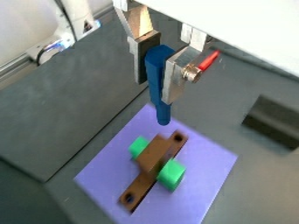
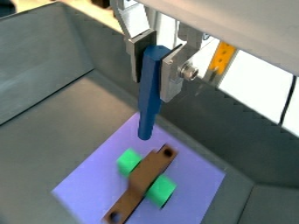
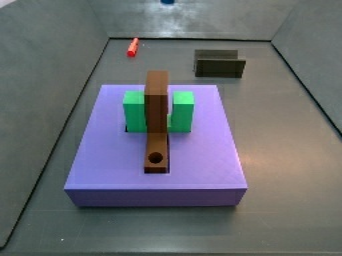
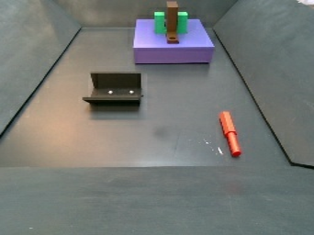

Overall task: Pick up the blue object. Move up. Place the blue object on the fixture. Regrasp the blue object. Move to above the board. Insert the blue object.
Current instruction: Insert the blue object.

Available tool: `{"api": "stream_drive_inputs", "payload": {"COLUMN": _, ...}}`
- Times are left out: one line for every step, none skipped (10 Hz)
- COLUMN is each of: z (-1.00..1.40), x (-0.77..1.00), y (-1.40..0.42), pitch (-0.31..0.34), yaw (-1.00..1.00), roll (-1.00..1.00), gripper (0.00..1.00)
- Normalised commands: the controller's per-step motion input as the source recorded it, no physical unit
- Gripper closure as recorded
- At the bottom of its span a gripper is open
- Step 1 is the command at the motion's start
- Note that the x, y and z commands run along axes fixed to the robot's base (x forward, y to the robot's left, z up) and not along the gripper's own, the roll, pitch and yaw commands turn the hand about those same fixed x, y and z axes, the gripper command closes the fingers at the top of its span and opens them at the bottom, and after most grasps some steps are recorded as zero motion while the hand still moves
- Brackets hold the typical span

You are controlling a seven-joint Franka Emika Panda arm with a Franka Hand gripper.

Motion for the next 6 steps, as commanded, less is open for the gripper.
{"api": "stream_drive_inputs", "payload": {"z": -0.33, "x": 0.00, "y": -0.68, "pitch": 0.000, "yaw": 0.00, "roll": -0.32, "gripper": 1.00}}
{"api": "stream_drive_inputs", "payload": {"z": -0.47, "x": 0.00, "y": -0.73, "pitch": 0.000, "yaw": 0.00, "roll": -0.27, "gripper": 1.00}}
{"api": "stream_drive_inputs", "payload": {"z": -0.61, "x": 0.00, "y": -0.67, "pitch": -0.026, "yaw": 0.00, "roll": -0.19, "gripper": 1.00}}
{"api": "stream_drive_inputs", "payload": {"z": -0.81, "x": -0.03, "y": -0.37, "pitch": -0.131, "yaw": 0.00, "roll": -0.05, "gripper": 1.00}}
{"api": "stream_drive_inputs", "payload": {"z": -0.74, "x": 0.00, "y": -0.28, "pitch": -0.219, "yaw": 0.00, "roll": 0.01, "gripper": 1.00}}
{"api": "stream_drive_inputs", "payload": {"z": -0.80, "x": -0.05, "y": -0.21, "pitch": -0.227, "yaw": 0.00, "roll": 0.00, "gripper": 1.00}}
